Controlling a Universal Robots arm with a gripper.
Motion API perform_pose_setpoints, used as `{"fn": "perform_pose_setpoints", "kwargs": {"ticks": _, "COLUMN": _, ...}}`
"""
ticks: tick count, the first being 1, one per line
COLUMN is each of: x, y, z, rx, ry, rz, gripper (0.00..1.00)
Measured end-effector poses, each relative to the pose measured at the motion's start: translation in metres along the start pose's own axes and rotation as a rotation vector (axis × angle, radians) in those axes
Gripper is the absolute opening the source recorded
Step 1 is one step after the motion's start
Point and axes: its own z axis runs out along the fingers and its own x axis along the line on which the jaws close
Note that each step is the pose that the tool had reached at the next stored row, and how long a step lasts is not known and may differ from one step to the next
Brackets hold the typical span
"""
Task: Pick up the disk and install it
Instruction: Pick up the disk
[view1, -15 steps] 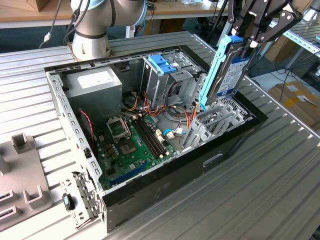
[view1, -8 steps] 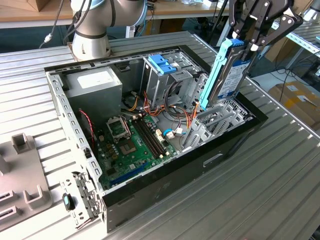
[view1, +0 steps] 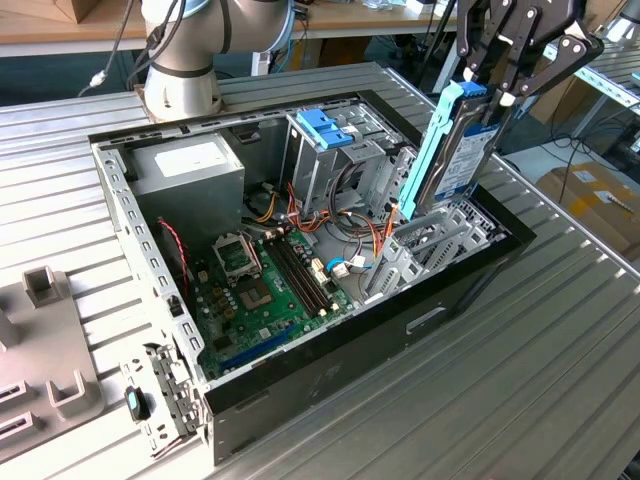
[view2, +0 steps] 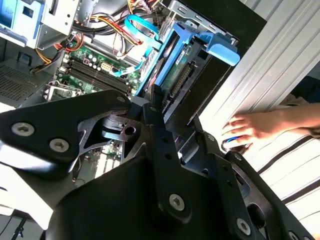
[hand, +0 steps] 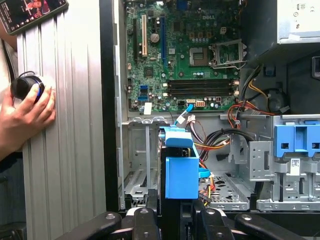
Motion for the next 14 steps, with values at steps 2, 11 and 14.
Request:
{"fn": "perform_pose_setpoints", "kwargs": {"ticks": 2, "x": 0.001, "y": 0.0, "z": 0.0, "rx": 0.0, "ry": 0.0001, "rz": 0.0, "gripper": 0.35}}
{"fn": "perform_pose_setpoints", "kwargs": {"ticks": 11, "x": 0.0041, "y": 0.0, "z": 0.0022, "rx": 0.0, "ry": 0.0002, "rz": 0.0, "gripper": 0.35}}
{"fn": "perform_pose_setpoints", "kwargs": {"ticks": 14, "x": 0.0041, "y": -0.0001, "z": 0.0023, "rx": 0.0, "ry": 0.0002, "rz": 0.0, "gripper": 0.35}}
